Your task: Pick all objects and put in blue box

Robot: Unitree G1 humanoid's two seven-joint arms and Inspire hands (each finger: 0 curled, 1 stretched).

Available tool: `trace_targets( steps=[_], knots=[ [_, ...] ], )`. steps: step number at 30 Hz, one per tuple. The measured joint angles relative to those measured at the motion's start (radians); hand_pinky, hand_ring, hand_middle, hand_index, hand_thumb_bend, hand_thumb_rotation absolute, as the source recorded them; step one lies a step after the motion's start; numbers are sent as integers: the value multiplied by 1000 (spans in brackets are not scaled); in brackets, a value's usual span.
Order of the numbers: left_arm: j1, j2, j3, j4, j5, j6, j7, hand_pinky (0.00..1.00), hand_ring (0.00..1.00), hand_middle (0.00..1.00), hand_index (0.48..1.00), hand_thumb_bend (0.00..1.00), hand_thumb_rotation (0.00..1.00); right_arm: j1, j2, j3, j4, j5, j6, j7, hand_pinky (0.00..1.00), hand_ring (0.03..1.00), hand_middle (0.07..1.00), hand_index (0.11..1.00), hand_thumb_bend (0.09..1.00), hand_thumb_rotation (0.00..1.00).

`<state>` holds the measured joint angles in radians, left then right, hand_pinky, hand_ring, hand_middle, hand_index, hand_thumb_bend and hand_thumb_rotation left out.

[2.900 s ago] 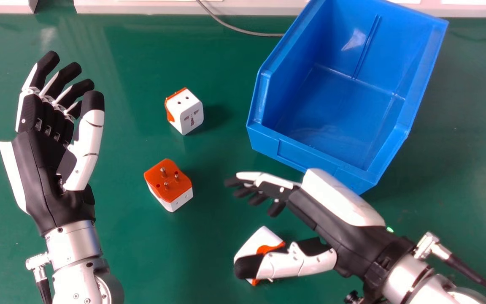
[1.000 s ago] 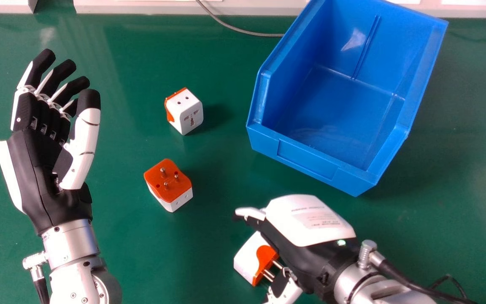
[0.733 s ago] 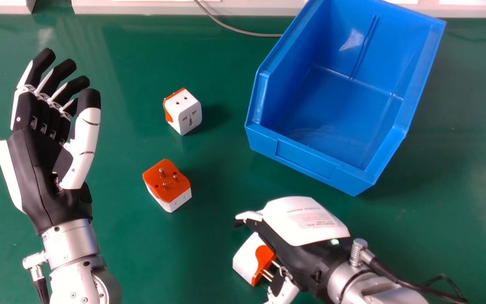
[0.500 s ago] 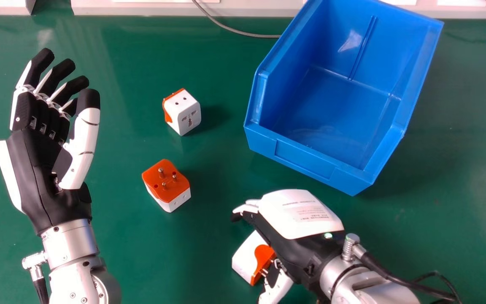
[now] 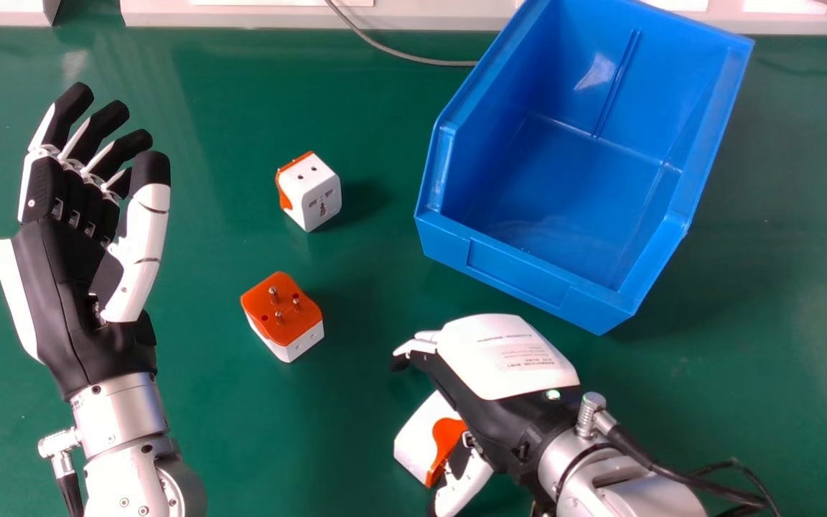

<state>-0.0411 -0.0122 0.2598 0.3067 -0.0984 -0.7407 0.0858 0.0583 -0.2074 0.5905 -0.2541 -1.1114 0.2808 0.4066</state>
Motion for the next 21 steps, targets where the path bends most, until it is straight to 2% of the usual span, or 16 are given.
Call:
trace_targets(
  steps=[5,9,13,19,20,21],
  knots=[
    [0,0,-1,0,0,0,0,650,709,768,803,647,398,0,-23,3,1,-1,-13,-20,631,796,861,781,827,27],
    [0,-1,-2,0,1,0,0,649,706,768,803,643,401,1,-37,5,10,0,-34,-46,615,751,825,768,739,8],
    [0,-2,-3,0,3,0,2,648,704,767,802,644,402,6,-48,12,19,-1,-52,-78,597,729,810,755,704,4],
    [0,-3,-5,-1,4,0,2,650,705,768,804,637,401,4,-48,15,27,13,-64,-95,528,690,748,701,685,1],
    [0,-3,-5,-1,3,0,2,651,706,768,804,636,401,5,-48,15,35,13,-72,-111,501,668,730,659,650,24],
    [0,-3,-5,-1,2,0,2,651,706,768,804,636,401,5,-48,16,41,13,-75,-121,501,668,730,659,650,24]
  ],
)
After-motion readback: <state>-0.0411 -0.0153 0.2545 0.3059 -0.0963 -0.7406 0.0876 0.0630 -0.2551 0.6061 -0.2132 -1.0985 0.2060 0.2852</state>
